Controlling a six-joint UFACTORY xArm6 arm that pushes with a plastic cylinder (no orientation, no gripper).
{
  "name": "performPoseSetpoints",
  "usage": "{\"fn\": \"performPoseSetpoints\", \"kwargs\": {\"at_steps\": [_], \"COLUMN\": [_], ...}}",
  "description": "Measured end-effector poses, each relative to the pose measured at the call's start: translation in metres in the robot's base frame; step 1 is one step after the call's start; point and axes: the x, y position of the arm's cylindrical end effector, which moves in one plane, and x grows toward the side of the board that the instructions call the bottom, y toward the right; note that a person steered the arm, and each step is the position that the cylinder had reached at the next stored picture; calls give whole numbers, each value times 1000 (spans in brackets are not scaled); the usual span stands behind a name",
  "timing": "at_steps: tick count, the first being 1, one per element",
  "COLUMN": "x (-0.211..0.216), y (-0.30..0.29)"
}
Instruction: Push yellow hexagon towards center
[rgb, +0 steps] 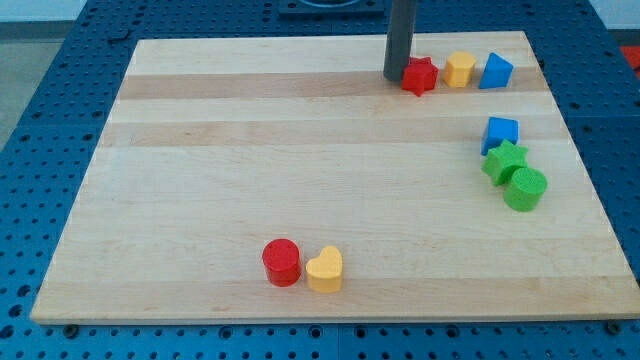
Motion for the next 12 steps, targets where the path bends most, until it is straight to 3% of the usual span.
{"fn": "performPoseSetpoints", "kwargs": {"at_steps": [1, 3, 4, 6, 7, 9, 10, 12], "x": [24, -30, -48, -48, -45, 5, 15, 11], "y": [-9, -16, 10, 113, 131, 114, 88, 96]}}
